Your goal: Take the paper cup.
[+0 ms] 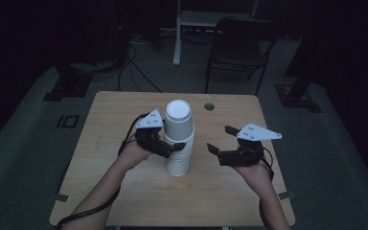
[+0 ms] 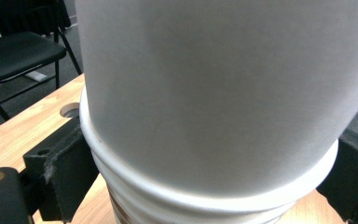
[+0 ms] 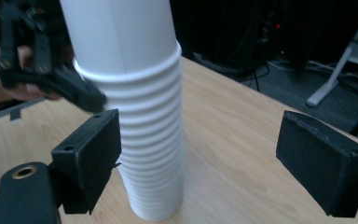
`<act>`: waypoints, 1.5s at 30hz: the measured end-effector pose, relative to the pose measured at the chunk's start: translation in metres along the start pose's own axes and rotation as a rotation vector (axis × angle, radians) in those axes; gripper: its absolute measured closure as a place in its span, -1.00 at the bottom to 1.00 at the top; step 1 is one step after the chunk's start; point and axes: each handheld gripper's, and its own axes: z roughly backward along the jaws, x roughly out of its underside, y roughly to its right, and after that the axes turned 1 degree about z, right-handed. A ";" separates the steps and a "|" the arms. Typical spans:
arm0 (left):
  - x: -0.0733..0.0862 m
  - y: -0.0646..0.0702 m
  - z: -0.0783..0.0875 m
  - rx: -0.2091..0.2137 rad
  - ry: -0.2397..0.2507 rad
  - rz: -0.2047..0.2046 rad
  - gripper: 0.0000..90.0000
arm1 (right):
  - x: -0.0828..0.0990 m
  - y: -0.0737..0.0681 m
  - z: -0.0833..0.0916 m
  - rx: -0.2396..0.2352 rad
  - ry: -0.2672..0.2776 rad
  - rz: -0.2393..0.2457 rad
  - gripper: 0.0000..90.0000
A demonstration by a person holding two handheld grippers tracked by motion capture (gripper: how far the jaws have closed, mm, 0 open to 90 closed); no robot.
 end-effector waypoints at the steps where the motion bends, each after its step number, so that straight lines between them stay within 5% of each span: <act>1: 0.000 0.000 0.000 0.000 0.000 0.000 -0.87 | -0.003 -0.001 -0.001 -0.006 0.006 0.002 -0.70; 17: -0.001 0.001 0.001 0.002 -0.012 -0.003 -0.87 | -0.039 -0.002 -0.017 -0.196 0.072 0.123 -0.66; 33: 0.000 0.000 0.000 0.004 -0.006 -0.005 -0.87 | -0.068 0.005 -0.041 -0.369 0.022 0.188 -0.72; 45: 0.000 0.000 0.001 0.007 -0.005 -0.006 -0.87 | -0.083 0.003 -0.065 -0.386 -0.007 0.210 -0.68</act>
